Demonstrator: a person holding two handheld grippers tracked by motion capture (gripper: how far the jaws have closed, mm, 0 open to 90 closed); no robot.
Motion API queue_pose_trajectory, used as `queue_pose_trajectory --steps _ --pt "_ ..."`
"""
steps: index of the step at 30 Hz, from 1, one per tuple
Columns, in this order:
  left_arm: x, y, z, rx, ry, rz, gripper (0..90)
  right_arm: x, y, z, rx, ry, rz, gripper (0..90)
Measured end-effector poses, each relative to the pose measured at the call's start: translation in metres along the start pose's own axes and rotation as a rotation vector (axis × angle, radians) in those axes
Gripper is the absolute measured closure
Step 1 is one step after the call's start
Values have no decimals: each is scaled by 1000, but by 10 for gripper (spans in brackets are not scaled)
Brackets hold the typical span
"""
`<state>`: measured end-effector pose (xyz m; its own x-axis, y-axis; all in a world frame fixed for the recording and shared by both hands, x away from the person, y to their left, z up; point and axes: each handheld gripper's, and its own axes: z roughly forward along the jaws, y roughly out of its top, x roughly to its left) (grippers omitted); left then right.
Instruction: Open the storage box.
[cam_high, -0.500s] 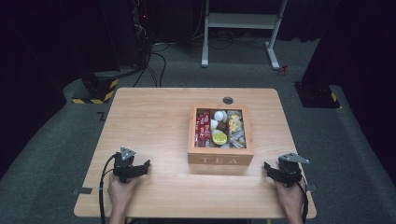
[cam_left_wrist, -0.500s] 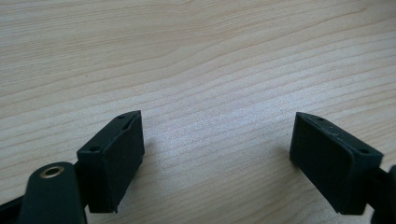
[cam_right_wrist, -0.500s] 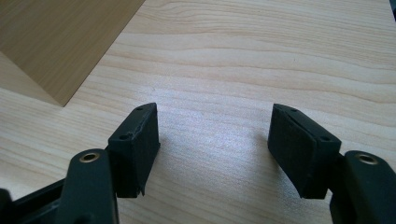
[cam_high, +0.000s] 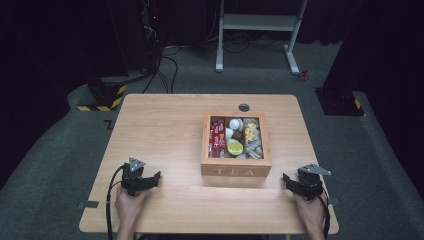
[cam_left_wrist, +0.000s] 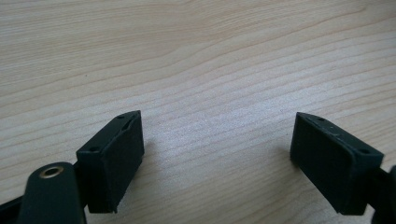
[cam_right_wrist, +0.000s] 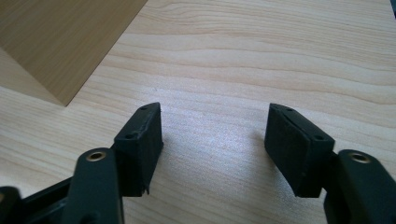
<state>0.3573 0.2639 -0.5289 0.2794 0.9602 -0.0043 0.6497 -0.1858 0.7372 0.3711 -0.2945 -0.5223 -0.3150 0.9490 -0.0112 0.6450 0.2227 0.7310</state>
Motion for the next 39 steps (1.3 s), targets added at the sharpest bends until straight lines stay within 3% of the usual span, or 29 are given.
queue_pose_trajectory --steps 8,18,29,39 --pt "0 0 0 0 0 0 177 -2 -1 -1 -11 -19 24 545" --pt "0 0 0 0 1 0 177 -2 -1 -2 -15 -27 22 597" --pt "0 0 0 0 0 0 177 6 -6 -9 -34 51 22 654" --pt "0 0 0 0 1 -1 177 22 -7 -14 -50 129 -26 763"
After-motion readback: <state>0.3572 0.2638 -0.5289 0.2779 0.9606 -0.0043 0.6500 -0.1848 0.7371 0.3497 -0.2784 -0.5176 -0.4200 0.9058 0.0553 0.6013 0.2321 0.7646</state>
